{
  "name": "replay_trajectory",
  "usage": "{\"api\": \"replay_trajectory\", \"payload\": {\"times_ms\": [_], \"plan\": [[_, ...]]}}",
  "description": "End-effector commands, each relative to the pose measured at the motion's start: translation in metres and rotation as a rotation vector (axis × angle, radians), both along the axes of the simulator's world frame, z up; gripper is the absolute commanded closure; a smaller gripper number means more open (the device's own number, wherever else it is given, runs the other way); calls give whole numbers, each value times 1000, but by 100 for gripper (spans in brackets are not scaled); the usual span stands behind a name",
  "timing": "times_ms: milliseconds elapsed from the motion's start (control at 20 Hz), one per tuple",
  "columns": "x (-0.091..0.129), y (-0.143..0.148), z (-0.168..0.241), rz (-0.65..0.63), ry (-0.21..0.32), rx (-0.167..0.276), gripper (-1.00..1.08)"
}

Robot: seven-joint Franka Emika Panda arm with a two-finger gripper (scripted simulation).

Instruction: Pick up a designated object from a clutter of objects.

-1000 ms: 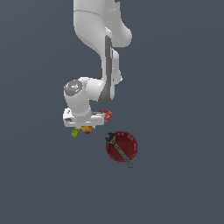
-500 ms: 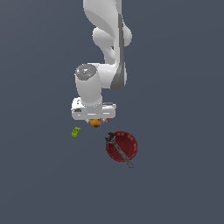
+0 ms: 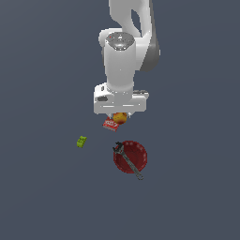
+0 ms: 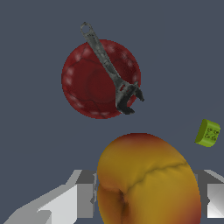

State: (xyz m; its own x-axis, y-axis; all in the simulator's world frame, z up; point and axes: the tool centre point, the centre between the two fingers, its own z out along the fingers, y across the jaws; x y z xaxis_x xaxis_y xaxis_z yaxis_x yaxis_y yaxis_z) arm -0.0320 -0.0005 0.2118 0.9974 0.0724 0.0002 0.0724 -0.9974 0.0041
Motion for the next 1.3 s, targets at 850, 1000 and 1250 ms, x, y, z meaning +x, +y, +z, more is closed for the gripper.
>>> {"api": "replay_trajectory", "payload": {"times_ms": [850, 1000, 1250], "plan": [[-1, 159, 180, 1, 0, 2, 108], [0, 175, 197, 1, 0, 3, 108], [2, 192, 217, 1, 1, 4, 108]]}}
